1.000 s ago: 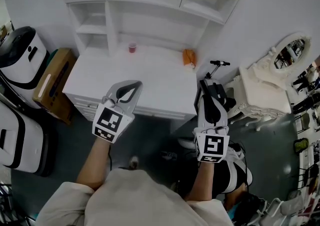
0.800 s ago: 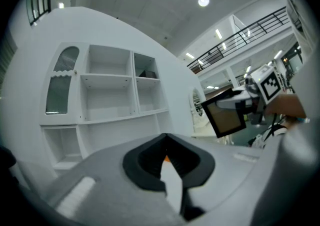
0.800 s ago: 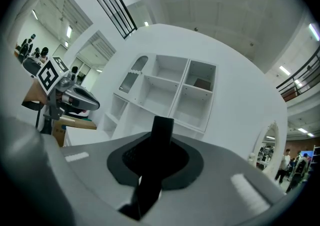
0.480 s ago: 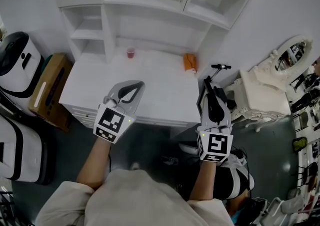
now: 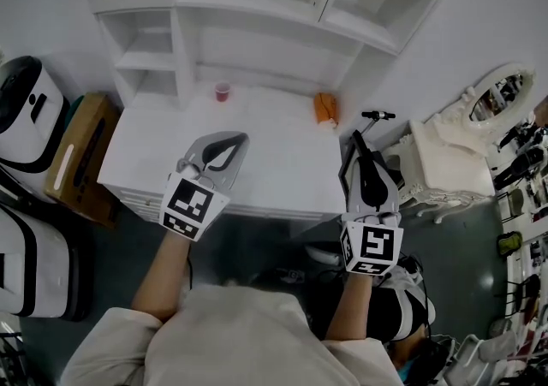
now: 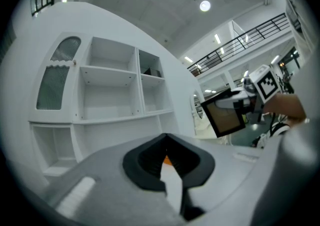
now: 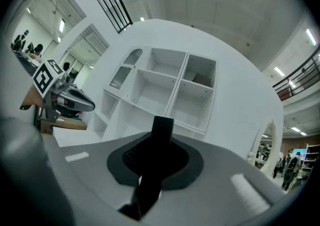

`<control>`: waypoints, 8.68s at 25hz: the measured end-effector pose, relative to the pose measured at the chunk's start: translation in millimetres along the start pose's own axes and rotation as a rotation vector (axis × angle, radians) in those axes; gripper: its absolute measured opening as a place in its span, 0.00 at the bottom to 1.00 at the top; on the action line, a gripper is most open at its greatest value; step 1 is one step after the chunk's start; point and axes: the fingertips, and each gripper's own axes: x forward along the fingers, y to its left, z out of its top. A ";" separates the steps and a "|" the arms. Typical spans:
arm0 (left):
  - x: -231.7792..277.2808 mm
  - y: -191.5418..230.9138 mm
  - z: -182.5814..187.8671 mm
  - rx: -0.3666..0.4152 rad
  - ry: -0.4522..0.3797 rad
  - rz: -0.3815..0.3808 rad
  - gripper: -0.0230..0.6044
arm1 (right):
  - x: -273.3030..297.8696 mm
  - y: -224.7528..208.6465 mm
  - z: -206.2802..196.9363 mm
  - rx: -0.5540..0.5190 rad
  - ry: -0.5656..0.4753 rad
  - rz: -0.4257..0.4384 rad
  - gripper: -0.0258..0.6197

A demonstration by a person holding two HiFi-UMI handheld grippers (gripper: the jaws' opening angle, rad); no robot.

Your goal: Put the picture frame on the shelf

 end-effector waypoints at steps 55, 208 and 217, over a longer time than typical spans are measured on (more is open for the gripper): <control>210.7 101.9 44.4 0.032 -0.029 0.025 0.04 | 278.0 -135.6 116.5 -0.768 -0.177 0.084 0.09; 443.0 69.2 85.3 -0.062 -0.095 -0.046 0.19 | 343.0 -277.1 -42.7 0.027 -0.165 0.324 0.24; 447.8 81.1 81.5 -0.029 -0.077 0.016 0.13 | 356.7 -269.3 -42.7 -0.019 -0.127 0.303 0.21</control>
